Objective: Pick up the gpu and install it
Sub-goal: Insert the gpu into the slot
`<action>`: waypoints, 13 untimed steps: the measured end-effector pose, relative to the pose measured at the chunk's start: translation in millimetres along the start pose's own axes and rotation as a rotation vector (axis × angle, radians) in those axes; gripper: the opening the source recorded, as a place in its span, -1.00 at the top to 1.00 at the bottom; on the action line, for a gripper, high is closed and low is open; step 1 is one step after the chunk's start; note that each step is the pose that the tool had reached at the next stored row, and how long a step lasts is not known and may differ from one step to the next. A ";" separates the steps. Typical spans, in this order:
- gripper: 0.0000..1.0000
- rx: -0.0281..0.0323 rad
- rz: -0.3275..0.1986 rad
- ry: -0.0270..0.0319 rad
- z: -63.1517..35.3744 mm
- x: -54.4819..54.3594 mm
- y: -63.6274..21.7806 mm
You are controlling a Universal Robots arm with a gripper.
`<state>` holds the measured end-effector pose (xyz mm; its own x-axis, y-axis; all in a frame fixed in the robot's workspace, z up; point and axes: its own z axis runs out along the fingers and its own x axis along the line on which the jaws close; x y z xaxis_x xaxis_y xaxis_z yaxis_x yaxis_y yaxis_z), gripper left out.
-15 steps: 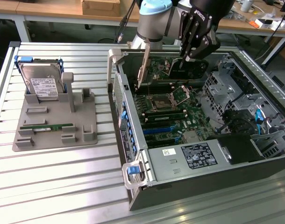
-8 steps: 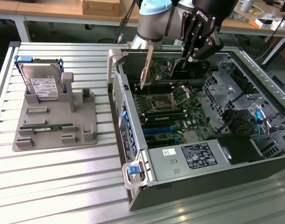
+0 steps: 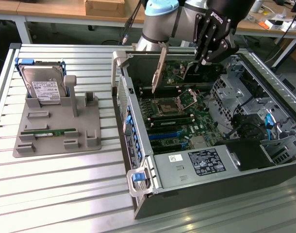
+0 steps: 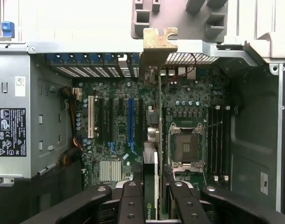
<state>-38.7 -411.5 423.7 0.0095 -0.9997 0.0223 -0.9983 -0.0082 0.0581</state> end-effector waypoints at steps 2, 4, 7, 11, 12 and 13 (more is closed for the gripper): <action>0.47 0.0001 0.000 -0.0003 0.4 1.0 -0.1; 0.47 0.0001 0.000 -0.0001 1.3 2.5 -0.1; 0.47 0.0001 0.000 -0.0001 2.4 3.2 -0.2; 0.47 0.0001 0.000 -0.0002 2.6 3.5 -0.2; 0.47 0.0001 0.000 -0.0002 2.6 3.5 -0.2; 0.47 0.0001 0.000 -0.0002 2.6 3.5 -0.2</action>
<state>-38.6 -415.1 421.1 0.0097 -0.9997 0.0222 -0.9983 -0.0084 0.0581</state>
